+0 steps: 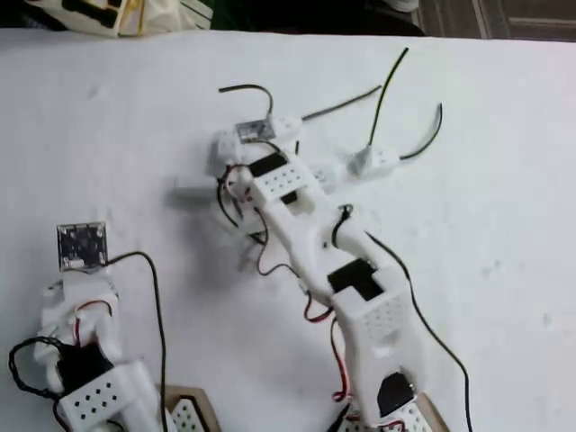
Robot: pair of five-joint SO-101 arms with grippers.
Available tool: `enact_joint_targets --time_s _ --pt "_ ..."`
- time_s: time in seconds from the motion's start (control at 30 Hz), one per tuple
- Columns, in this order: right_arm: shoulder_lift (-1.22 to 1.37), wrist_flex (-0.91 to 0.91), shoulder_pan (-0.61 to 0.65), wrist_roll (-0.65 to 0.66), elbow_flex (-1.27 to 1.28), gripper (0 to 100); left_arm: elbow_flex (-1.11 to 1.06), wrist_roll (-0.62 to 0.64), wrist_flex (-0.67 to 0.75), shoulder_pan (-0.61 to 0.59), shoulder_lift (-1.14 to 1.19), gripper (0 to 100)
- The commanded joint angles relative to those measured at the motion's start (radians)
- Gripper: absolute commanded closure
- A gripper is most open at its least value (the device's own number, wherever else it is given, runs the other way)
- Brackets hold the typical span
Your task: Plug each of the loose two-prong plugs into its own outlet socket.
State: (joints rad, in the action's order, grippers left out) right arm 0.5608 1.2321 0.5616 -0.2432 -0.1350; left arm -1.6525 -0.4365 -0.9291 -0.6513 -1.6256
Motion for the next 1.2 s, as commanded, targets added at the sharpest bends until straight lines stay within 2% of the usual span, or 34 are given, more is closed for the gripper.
enact_joint_targets --time_s 0.0,0.1,0.23,0.4,0.63,0.73,0.9,1.17 --pt "-0.015 0.085 -0.004 0.003 -0.049 96.9 0.009 -0.011 0.017 0.01 -0.008 98" --pt "-0.097 0.188 -0.007 0.014 -0.063 97.9 0.009 -0.011 0.017 0.01 -0.008 98" --pt "-0.265 0.314 -0.008 0.101 -0.061 98.0 0.009 -0.012 0.017 0.01 -0.008 98" --pt "-0.427 0.438 -0.082 0.25 -0.061 98.0 0.009 -0.014 0.017 0.01 -0.008 98" --pt "-0.407 0.429 -0.242 0.477 -0.014 98.1 0.009 -0.014 0.017 0.01 -0.008 98" --pt "-0.38 0.409 -0.245 0.502 0.041 97.1 0.009 -0.014 0.017 0.01 -0.008 98" --pt "-0.387 0.453 -0.243 0.496 0.049 85.1 0.009 -0.014 0.017 0.01 -0.008 98" --pt "-0.478 0.479 -0.265 0.502 0.137 84.7 0.009 -0.014 0.017 0.01 -0.008 98"
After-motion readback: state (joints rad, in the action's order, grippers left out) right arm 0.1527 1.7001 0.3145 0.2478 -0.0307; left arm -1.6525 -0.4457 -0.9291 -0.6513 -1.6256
